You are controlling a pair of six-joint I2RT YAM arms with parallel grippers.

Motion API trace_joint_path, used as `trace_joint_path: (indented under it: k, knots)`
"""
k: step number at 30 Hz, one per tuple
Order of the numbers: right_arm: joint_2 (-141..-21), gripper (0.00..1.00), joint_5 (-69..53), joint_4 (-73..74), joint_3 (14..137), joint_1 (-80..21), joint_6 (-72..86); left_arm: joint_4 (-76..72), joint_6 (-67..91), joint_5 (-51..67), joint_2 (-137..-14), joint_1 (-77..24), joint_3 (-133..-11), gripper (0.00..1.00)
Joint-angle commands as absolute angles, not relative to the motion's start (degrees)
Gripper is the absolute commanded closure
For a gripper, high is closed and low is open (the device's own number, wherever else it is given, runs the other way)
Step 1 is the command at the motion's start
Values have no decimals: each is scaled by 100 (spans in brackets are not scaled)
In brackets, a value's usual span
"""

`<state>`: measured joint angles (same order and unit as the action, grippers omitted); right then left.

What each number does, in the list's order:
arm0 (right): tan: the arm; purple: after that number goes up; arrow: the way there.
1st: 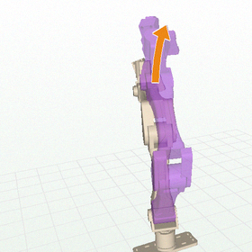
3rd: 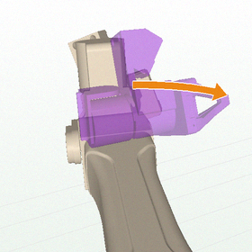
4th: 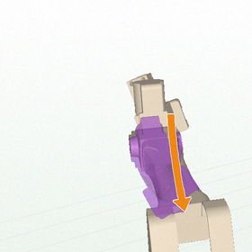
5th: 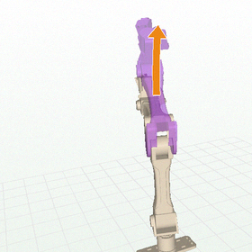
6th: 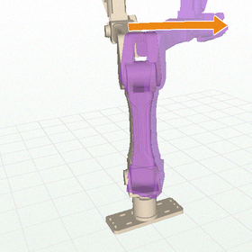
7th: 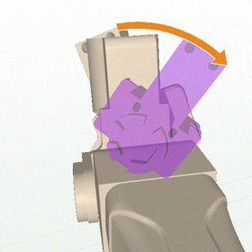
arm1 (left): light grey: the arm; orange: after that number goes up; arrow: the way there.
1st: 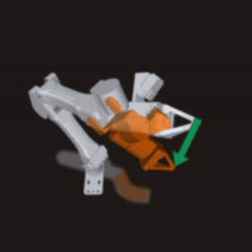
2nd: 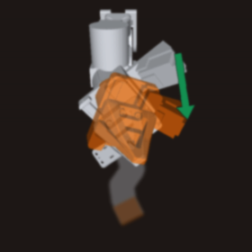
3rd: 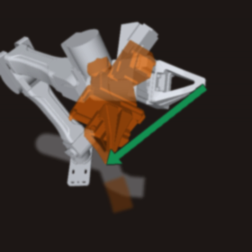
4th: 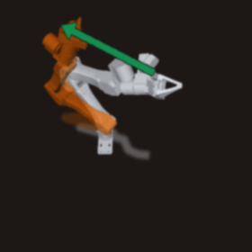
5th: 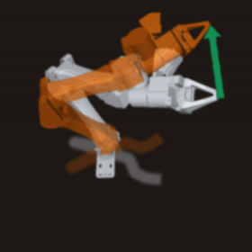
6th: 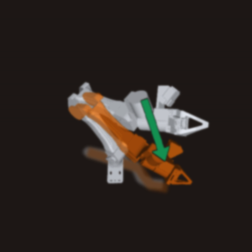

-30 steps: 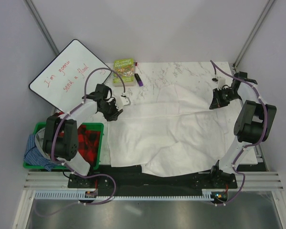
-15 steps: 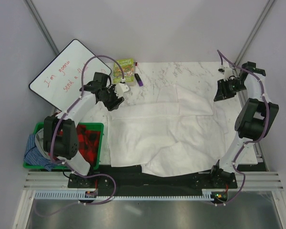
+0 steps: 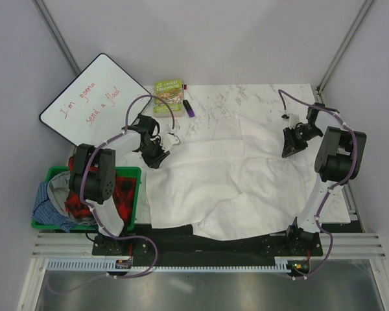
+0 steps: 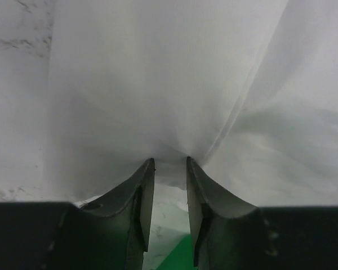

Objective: Fold and stack the long sleeve shirts
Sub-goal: Fold the shirt

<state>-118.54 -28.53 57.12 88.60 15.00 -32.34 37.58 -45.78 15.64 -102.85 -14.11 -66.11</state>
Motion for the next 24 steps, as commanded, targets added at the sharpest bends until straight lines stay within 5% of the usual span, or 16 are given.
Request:
trace_joint_path:
  k: [1, 8, 12, 17, 19, 24]
  knots:
    - [-12067, 79, -2208, 5203, 8657, 1529, -3103, 3648, -4299, 1301, -10485, -1503, -6504, 65]
    - [-12331, 78, -2179, 5420, 9316, 1644, -3154, 3507, -3946, 1151, -10969, -1740, -7084, 70]
    - [-11867, 61, -3126, 6370, 9946, 1670, -3708, 3726, -4060, 1590, -10504, -1731, -7154, 67]
    - [-11795, 45, -4060, 6076, 10871, 1451, -2903, 3806, -3973, 2205, -10037, -1723, -7487, 47]
    - [-11900, 32, -3894, 5200, 11030, 1180, -2184, 3814, -3807, 2390, -9958, -1723, -7602, 40]
    - [-12548, 25, -3376, 4044, 11538, 511, -1275, 3788, -3437, 2821, -9888, -1723, -7848, 28]
